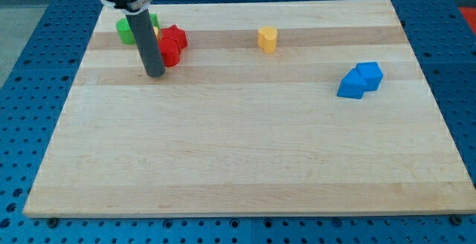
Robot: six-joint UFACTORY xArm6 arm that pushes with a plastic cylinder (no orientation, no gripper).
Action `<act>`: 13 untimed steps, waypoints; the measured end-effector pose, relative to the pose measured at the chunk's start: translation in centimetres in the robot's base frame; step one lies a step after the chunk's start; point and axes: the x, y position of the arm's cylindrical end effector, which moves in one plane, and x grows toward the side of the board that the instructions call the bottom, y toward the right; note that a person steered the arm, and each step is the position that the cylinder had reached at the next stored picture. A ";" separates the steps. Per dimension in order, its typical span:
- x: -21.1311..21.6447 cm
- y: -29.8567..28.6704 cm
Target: Move the yellow heart to the right of the red star
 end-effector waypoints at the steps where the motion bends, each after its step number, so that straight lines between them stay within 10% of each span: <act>1: 3.6 8.6; 7: -3.6 21.5; 13: -8.3 15.9</act>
